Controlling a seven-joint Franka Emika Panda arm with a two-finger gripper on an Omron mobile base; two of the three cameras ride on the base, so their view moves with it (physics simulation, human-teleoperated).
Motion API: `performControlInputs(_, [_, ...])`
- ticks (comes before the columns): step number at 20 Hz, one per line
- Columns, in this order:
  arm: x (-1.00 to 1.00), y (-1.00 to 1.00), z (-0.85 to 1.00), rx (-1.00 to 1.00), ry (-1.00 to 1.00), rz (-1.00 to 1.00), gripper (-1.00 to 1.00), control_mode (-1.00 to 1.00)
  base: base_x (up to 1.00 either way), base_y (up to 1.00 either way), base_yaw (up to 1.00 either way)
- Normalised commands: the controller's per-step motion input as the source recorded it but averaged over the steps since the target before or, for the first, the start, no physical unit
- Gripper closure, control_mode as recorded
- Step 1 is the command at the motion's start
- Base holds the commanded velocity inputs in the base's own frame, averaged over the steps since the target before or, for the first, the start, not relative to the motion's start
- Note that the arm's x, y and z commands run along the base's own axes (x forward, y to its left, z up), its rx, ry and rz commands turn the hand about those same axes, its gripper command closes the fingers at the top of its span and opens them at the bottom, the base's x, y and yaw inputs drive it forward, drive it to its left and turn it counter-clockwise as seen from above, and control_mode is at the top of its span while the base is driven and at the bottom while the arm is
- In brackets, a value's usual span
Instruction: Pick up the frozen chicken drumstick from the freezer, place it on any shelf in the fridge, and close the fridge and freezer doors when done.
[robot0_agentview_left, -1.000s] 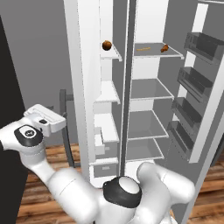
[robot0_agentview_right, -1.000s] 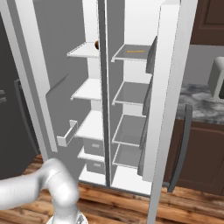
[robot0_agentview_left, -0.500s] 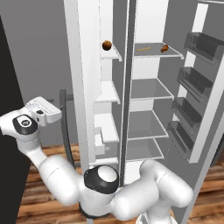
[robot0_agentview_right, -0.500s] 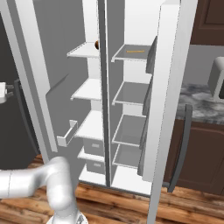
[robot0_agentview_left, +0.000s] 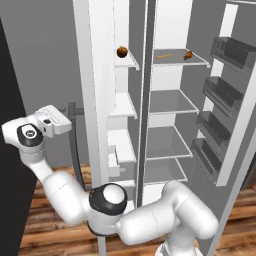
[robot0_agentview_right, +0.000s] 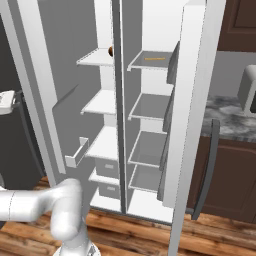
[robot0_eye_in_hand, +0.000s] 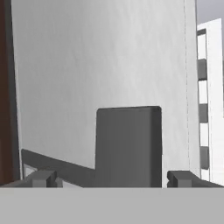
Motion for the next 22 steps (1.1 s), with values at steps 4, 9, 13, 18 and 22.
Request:
performControlInputs(4, [0.0,-0.86,0.0,0.0,-0.07,0.0,-1.0,-1.0,0.0,0.0,0.0])
performControlInputs(9, [0.0,-1.0,0.0,0.0,-0.13,0.0,-1.0,-1.0,0.0,0.0,0.0])
performControlInputs(13, [0.0,-1.0,0.0,0.0,-0.13,0.0,-1.0,-1.0,0.0,0.0,0.0])
performControlInputs(18, [0.02,-1.0,0.0,0.0,-0.1,0.0,-1.0,-1.0,0.0,0.0,0.0])
performControlInputs(22, [0.31,-1.0,0.0,0.0,-0.04,0.0,-1.0,-1.0,0.0,0.0,0.0])
